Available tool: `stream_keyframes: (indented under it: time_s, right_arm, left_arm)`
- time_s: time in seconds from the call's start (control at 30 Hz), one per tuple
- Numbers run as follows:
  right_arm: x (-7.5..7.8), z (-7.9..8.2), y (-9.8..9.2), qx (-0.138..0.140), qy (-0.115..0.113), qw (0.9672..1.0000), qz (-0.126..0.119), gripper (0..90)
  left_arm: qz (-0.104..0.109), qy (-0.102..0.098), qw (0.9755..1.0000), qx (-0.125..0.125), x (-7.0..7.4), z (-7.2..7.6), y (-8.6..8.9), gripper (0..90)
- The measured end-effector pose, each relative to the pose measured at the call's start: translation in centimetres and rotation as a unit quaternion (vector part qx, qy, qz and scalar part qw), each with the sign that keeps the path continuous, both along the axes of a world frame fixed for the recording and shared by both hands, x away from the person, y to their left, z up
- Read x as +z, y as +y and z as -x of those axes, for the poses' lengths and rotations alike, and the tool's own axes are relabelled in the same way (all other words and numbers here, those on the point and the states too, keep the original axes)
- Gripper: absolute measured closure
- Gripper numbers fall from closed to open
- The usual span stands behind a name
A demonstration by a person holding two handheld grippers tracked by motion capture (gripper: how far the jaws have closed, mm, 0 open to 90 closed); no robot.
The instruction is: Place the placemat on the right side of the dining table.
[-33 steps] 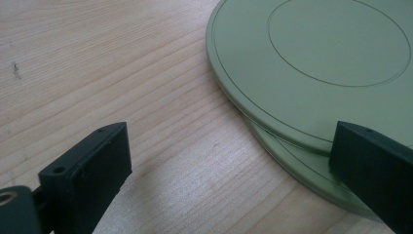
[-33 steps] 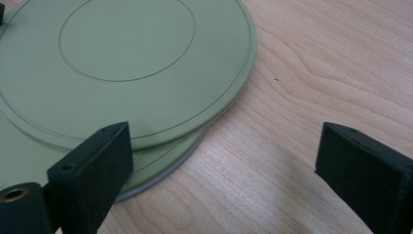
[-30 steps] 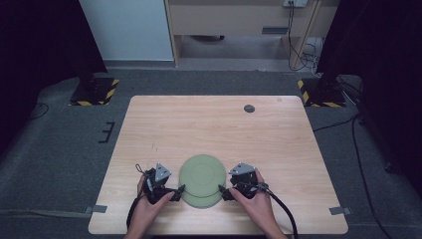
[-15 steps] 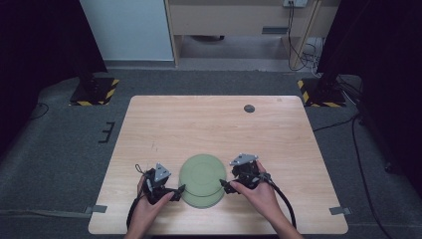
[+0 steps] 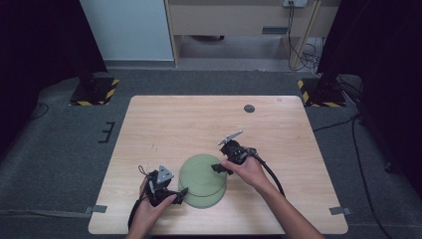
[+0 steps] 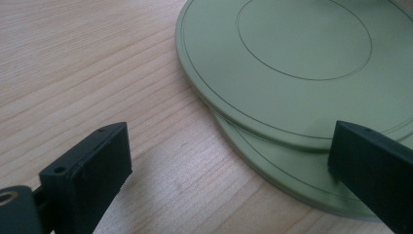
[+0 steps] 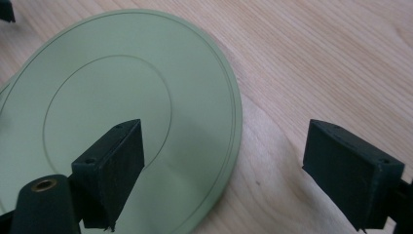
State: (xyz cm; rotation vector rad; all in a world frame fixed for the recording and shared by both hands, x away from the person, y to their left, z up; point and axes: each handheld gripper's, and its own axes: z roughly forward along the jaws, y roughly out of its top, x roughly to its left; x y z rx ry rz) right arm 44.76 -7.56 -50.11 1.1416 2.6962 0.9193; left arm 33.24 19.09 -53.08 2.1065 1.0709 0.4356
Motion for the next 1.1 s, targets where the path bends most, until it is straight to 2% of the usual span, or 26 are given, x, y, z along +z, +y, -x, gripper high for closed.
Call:
stream_keyframes:
  time_s: [0.2,0.27,0.47,0.6,0.73,0.83,0.93,1.1]
  right_arm:
    - [-1.1,-0.8,0.5,0.004,0.018,0.9998,-0.004,15.3]
    - [-1.4,-1.0,0.5,0.002,0.023,0.9997,-0.013,15.1]
    - [-1.4,-1.2,0.4,0.001,0.022,0.9996,-0.019,15.2]
    - [-1.3,-1.1,0.2,0.007,0.029,0.9992,-0.027,19.8]
    - [-1.2,-0.8,0.4,0.019,0.043,0.9982,-0.036,23.3]
    - [-0.8,-0.2,1.0,0.033,0.042,0.9978,-0.039,23.2]
    - [-0.7,-0.1,1.2,0.04,0.031,0.9984,-0.026,23.3]
    - [-0.6,-0.2,1.1,0.036,0.038,0.9982,-0.031,24.6]
  left_arm:
    - [0.003,0.002,1.0,0.0,-0.1,-0.1,-0.1,1.1]
    - [0.004,0.003,1.0,0.0,-0.1,-0.1,-0.1,1.2]
    - [0.004,0.004,1.0,-0.007,-0.1,0.0,-0.3,1.5]
    - [0.008,0.007,0.9999,-0.007,-0.1,-0.1,-0.4,0.1]
    - [0.013,0.015,0.9998,-0.009,-0.2,-0.3,-0.2,0.0]
    - [0.011,0.012,0.9998,-0.009,-0.2,-0.3,-0.3,0.0]
    - [0.009,0.01,0.9999,-0.009,-0.1,-0.3,-0.4,0.0]
    - [0.01,0.012,0.9998,-0.01,-0.2,-0.4,-0.3,0.0]
